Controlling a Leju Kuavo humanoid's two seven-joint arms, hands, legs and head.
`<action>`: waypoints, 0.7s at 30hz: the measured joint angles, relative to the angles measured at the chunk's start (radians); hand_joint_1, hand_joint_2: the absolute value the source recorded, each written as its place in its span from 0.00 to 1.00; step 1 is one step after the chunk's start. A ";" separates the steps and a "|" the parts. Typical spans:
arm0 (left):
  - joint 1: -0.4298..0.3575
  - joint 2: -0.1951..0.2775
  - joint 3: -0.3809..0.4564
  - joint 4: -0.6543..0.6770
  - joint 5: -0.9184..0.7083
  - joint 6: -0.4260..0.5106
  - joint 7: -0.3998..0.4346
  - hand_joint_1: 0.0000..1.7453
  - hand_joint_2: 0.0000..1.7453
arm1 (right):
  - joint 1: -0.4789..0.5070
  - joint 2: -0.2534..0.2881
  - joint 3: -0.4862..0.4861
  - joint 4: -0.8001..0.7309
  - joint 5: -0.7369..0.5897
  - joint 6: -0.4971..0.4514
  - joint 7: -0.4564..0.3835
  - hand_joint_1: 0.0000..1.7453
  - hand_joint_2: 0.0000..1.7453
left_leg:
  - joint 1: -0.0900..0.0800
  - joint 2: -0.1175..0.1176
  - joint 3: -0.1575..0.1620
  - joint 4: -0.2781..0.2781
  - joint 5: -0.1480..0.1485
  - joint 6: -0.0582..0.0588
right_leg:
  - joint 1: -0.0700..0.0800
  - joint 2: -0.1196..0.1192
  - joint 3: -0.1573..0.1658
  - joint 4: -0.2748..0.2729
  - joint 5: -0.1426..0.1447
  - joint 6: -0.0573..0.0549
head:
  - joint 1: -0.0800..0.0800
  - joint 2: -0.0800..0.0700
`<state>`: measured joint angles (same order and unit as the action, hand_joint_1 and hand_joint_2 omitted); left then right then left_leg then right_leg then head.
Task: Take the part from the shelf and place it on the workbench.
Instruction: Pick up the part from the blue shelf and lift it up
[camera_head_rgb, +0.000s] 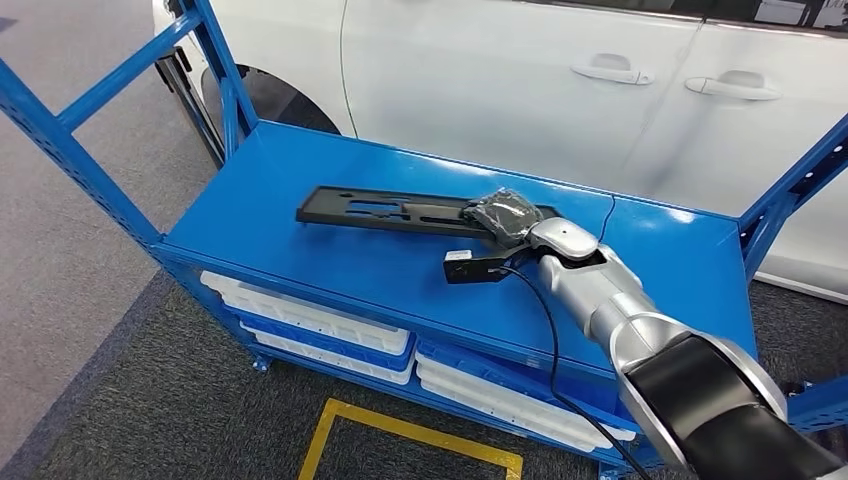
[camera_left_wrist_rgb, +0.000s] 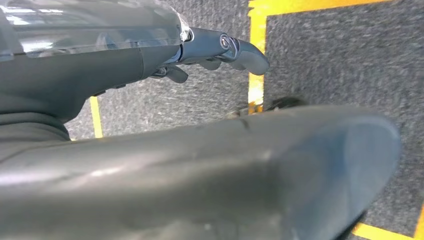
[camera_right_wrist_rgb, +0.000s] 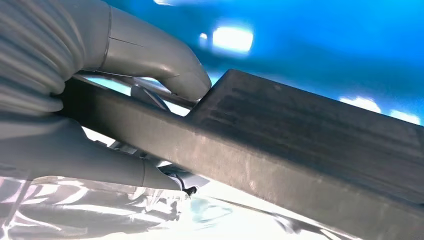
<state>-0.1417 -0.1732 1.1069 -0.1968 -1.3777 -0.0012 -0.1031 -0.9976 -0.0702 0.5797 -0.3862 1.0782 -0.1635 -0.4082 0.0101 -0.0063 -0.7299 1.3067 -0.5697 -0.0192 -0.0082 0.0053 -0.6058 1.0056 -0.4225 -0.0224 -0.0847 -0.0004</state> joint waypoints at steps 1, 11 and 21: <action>0.000 0.000 0.001 0.000 0.003 0.004 -0.008 0.00 0.00 | 0.003 0.002 -0.021 -0.029 -0.064 0.035 -0.055 1.00 1.00 | 0.000 0.000 -0.004 0.004 0.012 0.000 | 0.001 0.001 0.001 0.002 -0.001 0.000 | 0.000 0.000; 0.001 0.002 0.022 0.000 0.031 0.017 -0.048 0.00 0.00 | 0.015 -0.030 -0.159 -0.498 -0.670 0.403 -0.168 1.00 1.00 | -0.002 0.000 0.125 -0.293 0.146 0.041 | 0.003 0.001 -0.017 0.051 -0.043 0.039 | 0.000 0.000; -0.004 0.002 0.073 0.000 0.151 -0.131 -0.140 0.00 1.00 | 0.164 -0.080 -0.194 -0.788 -1.163 0.629 -0.167 1.00 1.00 | -0.002 -0.002 0.132 -0.287 0.133 0.037 | 0.003 -0.004 -0.022 0.032 -0.005 0.038 | 0.000 0.000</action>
<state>-0.1457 -0.1707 1.1799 -0.1968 -1.2262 -0.1322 -0.2431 -0.8332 -0.1498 0.3859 -1.1743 -0.0848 0.4657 -0.5754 0.0076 -0.0080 -0.5981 1.0197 -0.4365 0.0179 -0.0054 0.0009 -0.6277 1.0377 -0.4275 0.0152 -0.0844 -0.0004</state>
